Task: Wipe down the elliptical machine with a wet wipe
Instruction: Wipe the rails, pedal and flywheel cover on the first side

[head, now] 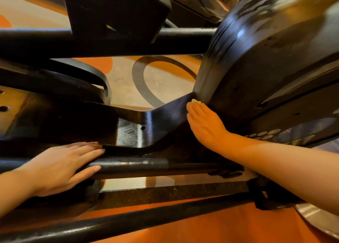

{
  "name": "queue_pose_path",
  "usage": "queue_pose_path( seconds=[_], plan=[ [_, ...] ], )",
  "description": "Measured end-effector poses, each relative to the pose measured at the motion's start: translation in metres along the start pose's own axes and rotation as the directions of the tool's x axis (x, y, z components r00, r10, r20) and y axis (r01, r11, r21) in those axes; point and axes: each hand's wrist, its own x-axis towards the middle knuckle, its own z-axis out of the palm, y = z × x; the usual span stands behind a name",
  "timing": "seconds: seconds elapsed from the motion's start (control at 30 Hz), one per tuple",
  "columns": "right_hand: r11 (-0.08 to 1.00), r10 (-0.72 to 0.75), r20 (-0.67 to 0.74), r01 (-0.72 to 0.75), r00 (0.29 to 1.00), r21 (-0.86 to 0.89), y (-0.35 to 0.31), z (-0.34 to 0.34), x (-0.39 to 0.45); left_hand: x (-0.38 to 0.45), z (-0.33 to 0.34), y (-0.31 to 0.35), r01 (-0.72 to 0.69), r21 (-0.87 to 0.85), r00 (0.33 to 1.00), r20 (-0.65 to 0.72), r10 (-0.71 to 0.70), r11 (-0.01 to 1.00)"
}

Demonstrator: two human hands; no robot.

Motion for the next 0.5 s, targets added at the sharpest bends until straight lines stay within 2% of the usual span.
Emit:
queue_pose_path(
  seconds=[0.07, 0.2, 0.3, 0.37, 0.5],
  plan=[
    [0.996, 0.021, 0.025, -0.019, 0.999, -0.083, 0.005, -0.002, 0.002, 0.003, 0.001, 0.001, -0.003, -0.03, 0.999, 0.037, 0.004, 1.0],
    [0.995, -0.037, -0.034, 0.034, 0.999, -0.091, 0.004, 0.0, -0.01, 0.001, 0.005, -0.005, 0.001, -0.056, 0.999, 0.034, 0.0, 0.998],
    [0.973, -0.083, -0.141, 0.049, 0.986, -0.226, 0.002, 0.01, -0.024, -0.002, 0.006, -0.007, -0.001, -0.076, 0.999, 0.039, 0.004, 0.997],
    [0.926, -0.119, -0.13, 0.063, 0.984, -0.371, 0.005, 0.021, -0.038, -0.001, 0.008, -0.01, 0.005, -0.085, 0.998, 0.055, -0.001, 0.996],
    [0.902, -0.052, -0.115, -0.003, 0.992, -0.433, 0.006, 0.037, -0.067, 0.0, 0.012, -0.013, -0.006, -0.093, 0.999, 0.039, 0.01, 0.996]
  ],
)
